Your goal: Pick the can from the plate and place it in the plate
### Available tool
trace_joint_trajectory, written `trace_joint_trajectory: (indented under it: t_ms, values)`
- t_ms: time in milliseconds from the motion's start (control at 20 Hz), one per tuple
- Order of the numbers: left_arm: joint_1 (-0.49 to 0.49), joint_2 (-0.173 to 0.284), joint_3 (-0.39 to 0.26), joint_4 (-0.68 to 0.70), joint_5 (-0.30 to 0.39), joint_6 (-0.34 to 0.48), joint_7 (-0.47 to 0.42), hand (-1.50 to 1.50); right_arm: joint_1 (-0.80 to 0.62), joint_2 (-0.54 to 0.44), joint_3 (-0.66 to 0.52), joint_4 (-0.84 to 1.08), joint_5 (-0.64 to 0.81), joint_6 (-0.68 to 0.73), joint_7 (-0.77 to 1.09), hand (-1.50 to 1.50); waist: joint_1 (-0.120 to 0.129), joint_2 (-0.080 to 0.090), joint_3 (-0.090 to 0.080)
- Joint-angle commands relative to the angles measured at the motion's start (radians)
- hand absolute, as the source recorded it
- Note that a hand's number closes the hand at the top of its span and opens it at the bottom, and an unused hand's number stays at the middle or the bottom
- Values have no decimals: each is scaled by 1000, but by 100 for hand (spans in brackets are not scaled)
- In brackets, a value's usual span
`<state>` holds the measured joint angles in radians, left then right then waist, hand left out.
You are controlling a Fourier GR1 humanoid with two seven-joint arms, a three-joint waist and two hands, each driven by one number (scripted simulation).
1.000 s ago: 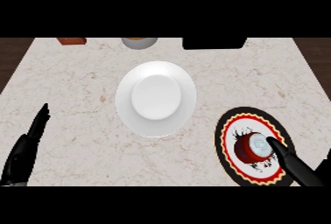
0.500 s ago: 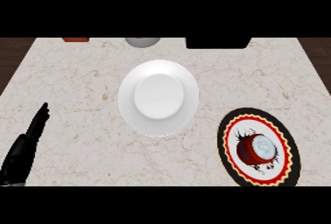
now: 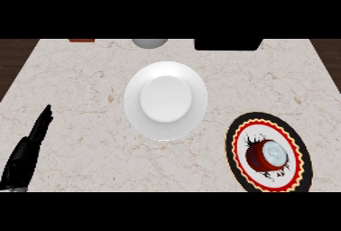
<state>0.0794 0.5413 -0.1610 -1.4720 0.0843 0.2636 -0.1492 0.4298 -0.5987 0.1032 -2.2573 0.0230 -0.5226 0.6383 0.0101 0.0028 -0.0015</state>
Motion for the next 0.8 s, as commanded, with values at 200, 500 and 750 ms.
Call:
trace_joint_trajectory:
  t_ms: [200, 500, 750]
  values:
    - [2, -42, 9, 33, -34, -9, -26, 0, -230, -95, -44, 176, -126, 220, 189, -150, 0, 0, 1]
    - [-13, -10, 68, 36, -24, -68, -14, 0, -229, -40, 97, 285, -19, 312, 124, -150, -5, -2, 1]
    - [11, -49, 100, 33, -53, -99, -10, 0, -268, -10, 16, 333, -57, 433, 121, -150, -10, -3, 1]
